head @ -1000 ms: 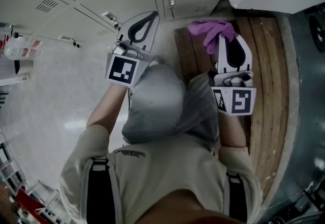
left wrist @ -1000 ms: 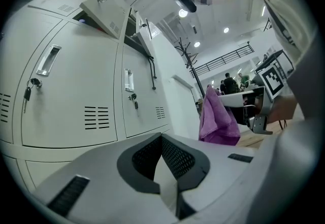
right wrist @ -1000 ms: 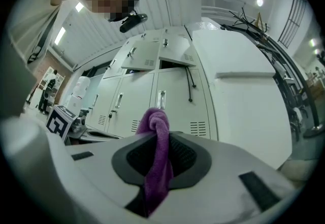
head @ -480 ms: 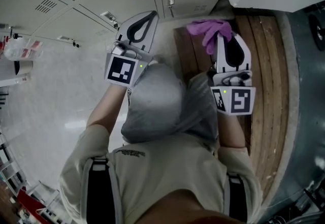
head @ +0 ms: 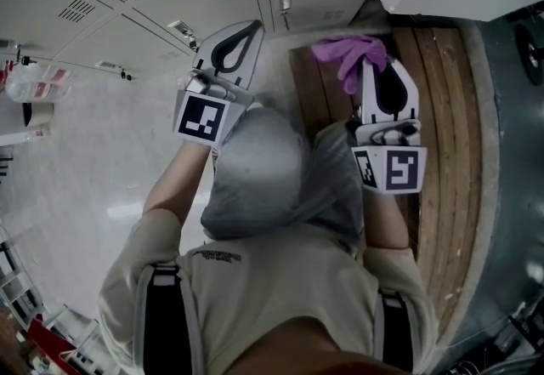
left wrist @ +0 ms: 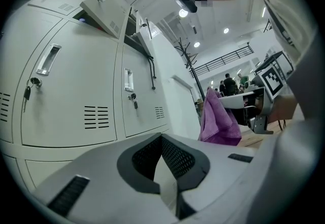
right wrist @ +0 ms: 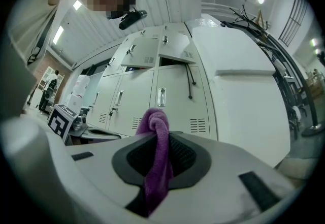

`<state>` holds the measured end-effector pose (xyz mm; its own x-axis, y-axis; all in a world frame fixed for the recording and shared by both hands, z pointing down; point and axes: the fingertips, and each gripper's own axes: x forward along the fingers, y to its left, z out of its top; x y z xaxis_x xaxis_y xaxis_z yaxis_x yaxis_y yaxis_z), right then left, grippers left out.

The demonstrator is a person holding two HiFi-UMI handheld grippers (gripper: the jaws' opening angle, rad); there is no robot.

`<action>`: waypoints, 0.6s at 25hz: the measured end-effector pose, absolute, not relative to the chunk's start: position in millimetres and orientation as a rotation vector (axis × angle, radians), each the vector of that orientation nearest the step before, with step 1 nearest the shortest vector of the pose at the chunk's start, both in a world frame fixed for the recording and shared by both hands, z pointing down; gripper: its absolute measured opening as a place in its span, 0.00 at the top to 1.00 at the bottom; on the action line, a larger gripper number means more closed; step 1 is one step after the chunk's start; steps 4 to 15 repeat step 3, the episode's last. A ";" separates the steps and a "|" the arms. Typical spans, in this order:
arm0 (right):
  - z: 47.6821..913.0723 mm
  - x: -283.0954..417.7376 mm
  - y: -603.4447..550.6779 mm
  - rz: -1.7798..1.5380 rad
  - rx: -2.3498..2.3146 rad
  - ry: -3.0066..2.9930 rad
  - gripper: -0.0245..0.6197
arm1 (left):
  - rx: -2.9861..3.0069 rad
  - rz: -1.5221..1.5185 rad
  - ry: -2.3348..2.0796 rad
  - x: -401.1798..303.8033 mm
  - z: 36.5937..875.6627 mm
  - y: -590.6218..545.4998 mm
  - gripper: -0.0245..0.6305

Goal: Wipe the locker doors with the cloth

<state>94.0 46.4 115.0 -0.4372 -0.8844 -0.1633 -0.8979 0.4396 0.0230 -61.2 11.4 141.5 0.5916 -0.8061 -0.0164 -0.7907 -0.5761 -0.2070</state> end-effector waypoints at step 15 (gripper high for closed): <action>114.3 93.8 45.5 0.158 -1.583 2.555 0.89 | -2.623 -0.126 1.337 -61.7 141.9 10.9 0.96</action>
